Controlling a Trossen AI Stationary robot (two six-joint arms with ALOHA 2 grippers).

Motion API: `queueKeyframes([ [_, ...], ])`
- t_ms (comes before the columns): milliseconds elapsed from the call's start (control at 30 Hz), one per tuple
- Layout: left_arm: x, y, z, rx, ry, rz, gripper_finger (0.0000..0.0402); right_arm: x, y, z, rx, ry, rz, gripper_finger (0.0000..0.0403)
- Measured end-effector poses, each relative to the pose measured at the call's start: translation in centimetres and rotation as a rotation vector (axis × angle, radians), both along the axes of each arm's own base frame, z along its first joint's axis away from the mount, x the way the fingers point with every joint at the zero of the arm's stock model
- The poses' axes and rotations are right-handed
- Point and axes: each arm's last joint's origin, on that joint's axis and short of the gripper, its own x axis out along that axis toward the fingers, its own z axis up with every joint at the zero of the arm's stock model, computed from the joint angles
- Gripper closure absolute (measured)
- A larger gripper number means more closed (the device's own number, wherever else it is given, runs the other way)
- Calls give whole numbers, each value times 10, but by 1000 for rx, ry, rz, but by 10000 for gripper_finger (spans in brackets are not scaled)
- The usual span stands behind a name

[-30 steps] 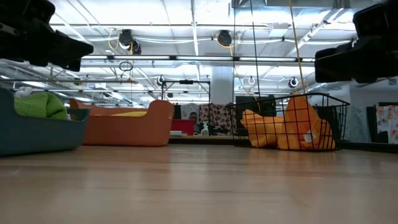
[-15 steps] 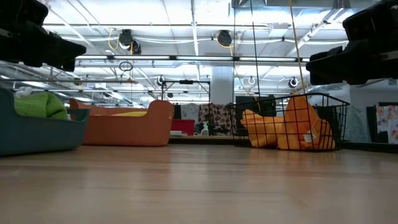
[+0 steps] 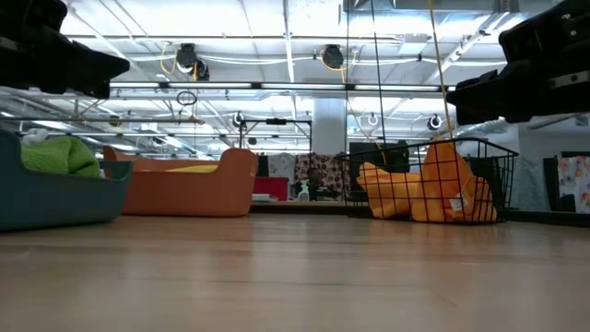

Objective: Sort microfiber towel by color & place in baskets
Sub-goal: Return to Home Position

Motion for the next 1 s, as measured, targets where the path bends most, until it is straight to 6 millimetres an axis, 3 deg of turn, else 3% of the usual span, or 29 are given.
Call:
queueKeyframes([
  [200,0,4,1,34,-5,135,387,-6,-12,2,15,20,-46,403],
  [600,0,4,0,-44,-6,135,387,-22,-8,1,101,90,45,403],
  [1000,-2,1,0,-46,-6,106,387,-41,-9,7,87,24,21,403],
])
